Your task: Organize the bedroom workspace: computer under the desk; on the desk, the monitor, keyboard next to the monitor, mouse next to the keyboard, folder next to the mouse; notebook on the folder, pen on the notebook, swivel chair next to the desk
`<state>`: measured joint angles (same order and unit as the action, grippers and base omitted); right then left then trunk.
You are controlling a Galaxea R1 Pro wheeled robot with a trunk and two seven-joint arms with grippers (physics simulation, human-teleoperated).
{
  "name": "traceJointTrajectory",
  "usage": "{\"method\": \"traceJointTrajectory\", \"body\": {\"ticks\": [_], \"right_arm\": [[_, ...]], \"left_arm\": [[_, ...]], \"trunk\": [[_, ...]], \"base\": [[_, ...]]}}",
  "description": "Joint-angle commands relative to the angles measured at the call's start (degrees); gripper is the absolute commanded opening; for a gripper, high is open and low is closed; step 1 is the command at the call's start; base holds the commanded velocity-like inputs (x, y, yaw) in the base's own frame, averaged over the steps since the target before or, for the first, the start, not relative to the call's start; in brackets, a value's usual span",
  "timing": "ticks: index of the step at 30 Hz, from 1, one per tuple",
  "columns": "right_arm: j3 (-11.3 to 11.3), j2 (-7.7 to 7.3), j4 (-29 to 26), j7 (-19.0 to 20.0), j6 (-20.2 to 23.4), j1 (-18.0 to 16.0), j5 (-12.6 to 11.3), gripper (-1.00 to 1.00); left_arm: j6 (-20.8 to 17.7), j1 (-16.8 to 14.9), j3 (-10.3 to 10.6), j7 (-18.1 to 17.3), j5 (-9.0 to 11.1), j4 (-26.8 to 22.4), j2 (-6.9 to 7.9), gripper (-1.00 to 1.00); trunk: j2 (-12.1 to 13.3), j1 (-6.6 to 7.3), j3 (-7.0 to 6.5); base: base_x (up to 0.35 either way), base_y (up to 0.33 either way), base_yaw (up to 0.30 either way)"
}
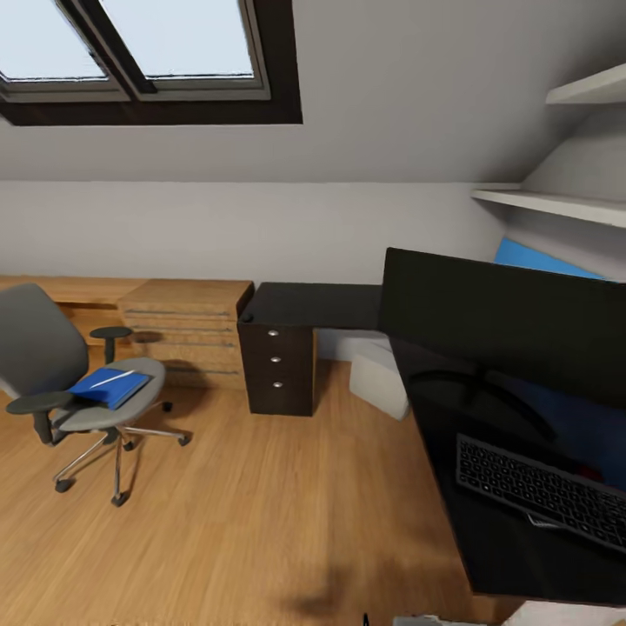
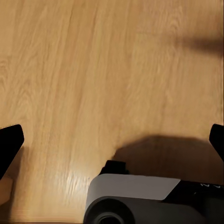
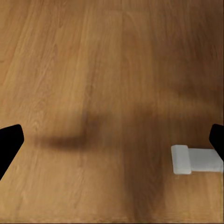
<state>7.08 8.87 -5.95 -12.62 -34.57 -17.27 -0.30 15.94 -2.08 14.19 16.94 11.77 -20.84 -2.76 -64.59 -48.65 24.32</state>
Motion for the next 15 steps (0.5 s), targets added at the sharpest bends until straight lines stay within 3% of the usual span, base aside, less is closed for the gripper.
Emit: {"method": "traceJointTrajectory", "body": {"ticks": [1,15], "right_arm": [[0.48,0.04,0.06,-0.48,-0.05,-0.05,-0.04,1.00],[0.48,0.17,0.06,-0.48,-0.05,-0.05,-0.05,1.00]], "left_arm": [[0.23,-0.03,0.49,0.39,0.53,0.01,0.04,1.00],[0.23,-0.03,0.49,0.44,0.50,0.01,0.04,1.00]], "trunk": [[-0.04,0.02,0.13],[-0.04,0.02,1.15]], "base": [[-0.254,-0.233,-0.170],[-0.289,-0.180,-0.161]]}}
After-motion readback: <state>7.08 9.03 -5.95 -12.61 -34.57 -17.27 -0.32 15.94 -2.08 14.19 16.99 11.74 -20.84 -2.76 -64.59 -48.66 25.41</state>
